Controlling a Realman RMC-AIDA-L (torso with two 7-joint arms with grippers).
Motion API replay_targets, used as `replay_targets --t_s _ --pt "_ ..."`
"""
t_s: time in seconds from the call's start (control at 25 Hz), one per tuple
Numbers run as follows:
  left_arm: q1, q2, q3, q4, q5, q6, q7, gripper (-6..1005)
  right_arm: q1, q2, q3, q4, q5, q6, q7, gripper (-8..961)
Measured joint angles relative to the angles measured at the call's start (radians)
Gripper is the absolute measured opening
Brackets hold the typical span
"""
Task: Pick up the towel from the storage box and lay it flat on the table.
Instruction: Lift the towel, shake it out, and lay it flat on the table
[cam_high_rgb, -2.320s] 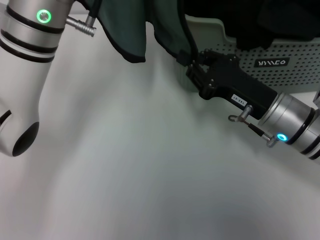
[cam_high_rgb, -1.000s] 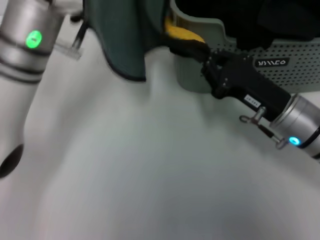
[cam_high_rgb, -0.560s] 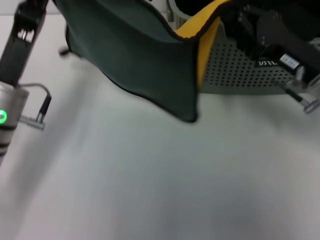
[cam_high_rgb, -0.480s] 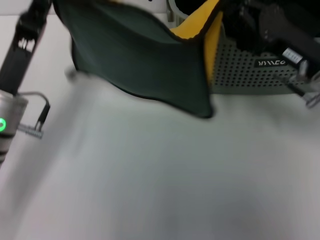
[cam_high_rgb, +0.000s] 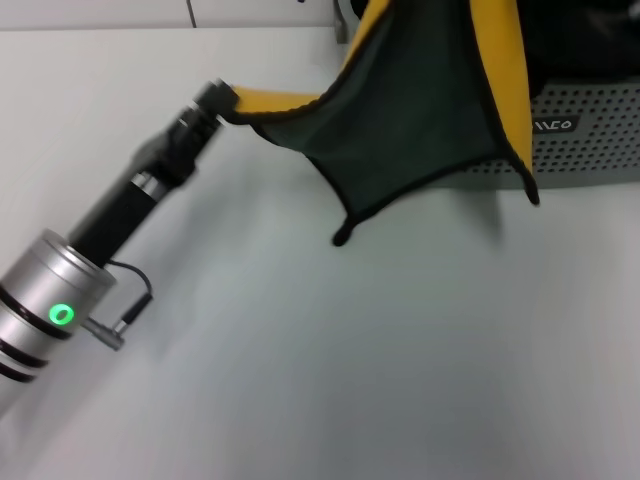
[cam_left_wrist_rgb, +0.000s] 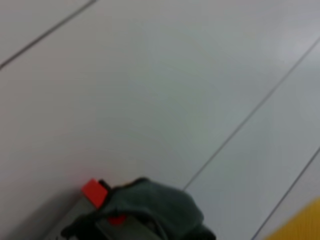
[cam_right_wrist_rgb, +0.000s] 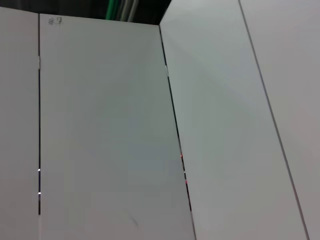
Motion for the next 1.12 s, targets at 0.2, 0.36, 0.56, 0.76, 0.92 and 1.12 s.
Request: replay_targets --t_s 0.2,0.36,0.56,0.76,0.92,1.12 --pt "-0.002 -0.007 0.000 0.008 0.093 -0.032 0.148 168 0.023 0.003 -0.214 -0.090 0.175 0.087 0.067 16" --pt "0.009 -0.009 0.019 0.008 0.105 -0.055 0.276 291 -0.009 0.003 -0.501 -0.183 0.408 0.222 0.097 16" --pt "0.039 -0.008 0.018 0.012 0.095 -0.059 0.446 424 -0.103 0.002 -0.859 -0.387 0.628 0.439 0.137 16" --pt "0.097 -0.008 0.033 0.070 0.072 -0.058 0.601 544 -0.170 -0.002 -1.076 -0.569 0.682 0.630 0.192 16" --pt "0.110 -0.008 0.090 0.087 0.055 -0.071 0.768 545 -0.172 -0.001 -1.144 -0.624 0.683 0.686 0.215 16" --pt "0.123 -0.008 0.237 0.124 -0.142 -0.119 0.946 546 -0.154 -0.003 -1.171 -0.646 0.682 0.694 0.252 16"
